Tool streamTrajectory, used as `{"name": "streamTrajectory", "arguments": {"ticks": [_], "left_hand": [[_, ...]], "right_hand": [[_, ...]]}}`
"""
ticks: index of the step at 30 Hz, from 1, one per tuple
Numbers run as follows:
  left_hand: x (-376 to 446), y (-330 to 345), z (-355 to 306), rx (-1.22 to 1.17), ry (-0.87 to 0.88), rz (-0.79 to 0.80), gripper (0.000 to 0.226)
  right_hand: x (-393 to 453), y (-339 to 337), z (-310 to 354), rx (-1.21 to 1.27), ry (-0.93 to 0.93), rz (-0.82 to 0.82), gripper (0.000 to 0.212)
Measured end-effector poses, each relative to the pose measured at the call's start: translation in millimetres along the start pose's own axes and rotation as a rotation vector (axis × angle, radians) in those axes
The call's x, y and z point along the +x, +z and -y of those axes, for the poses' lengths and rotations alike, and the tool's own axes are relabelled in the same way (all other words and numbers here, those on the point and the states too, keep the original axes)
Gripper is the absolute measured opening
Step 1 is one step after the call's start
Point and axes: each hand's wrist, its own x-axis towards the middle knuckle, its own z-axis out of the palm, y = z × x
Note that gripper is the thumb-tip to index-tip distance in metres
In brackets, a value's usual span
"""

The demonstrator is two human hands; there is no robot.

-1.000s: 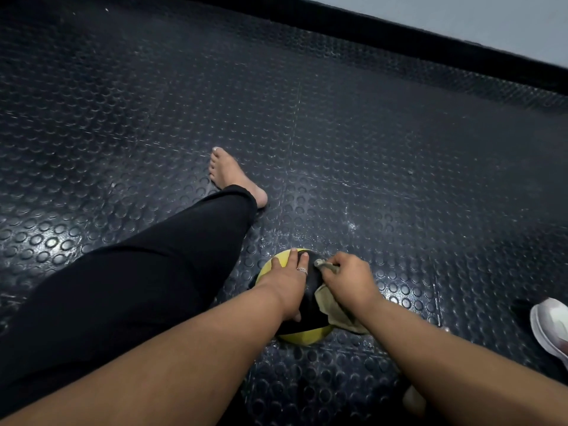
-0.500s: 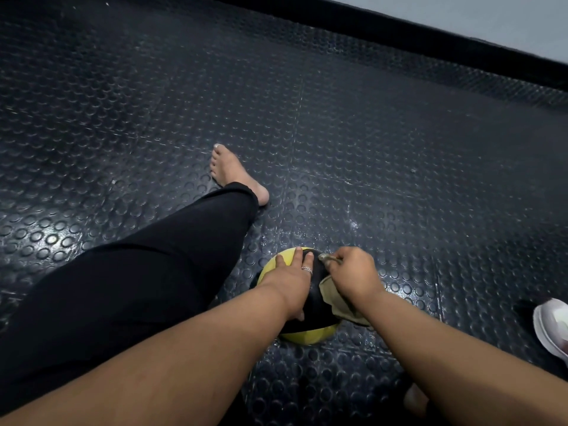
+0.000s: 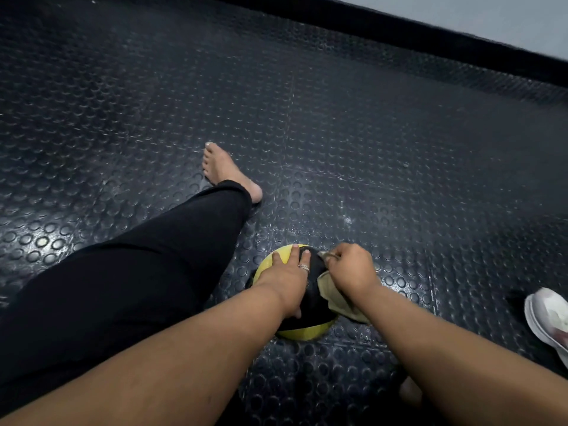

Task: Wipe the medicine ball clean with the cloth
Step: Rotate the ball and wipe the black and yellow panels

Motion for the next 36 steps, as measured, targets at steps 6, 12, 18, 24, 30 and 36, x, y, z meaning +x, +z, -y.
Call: {"name": "streamTrajectory", "arguments": {"ticks": [6, 12, 18, 24, 30, 36], "left_hand": [[-90.2, -41.8, -17.9, -0.073, 0.283, 0.203, 0.111], [149.8, -29.5, 38.2, -0.340, -0.404, -0.523, 0.030], [131.0, -40.4, 44.1, -0.306, -0.334, -0.606, 0.035], [102.6, -46.2, 25.1, -0.354, -0.261, -0.493, 0.057], [8.7, -69.8, 8.5, -0.308, -0.072, -0.223, 0.053], [-145.0, -22.1, -19.8, 0.097, 0.348, 0.500, 0.125]], "right_hand": [[-11.1, 4.1, 9.7, -0.049, -0.080, 0.039, 0.013], [-6.3, 0.9, 5.0, -0.022, -0.018, 0.008, 0.021], [-3.2, 0.7, 13.2, -0.036, -0.006, 0.046, 0.019], [-17.3, 4.6, 5.4, -0.016, -0.071, 0.030, 0.017], [2.5, -5.4, 2.7, -0.069, -0.024, 0.069, 0.014], [-11.8, 8.8, 10.4, -0.089, -0.142, 0.024, 0.011]]}}
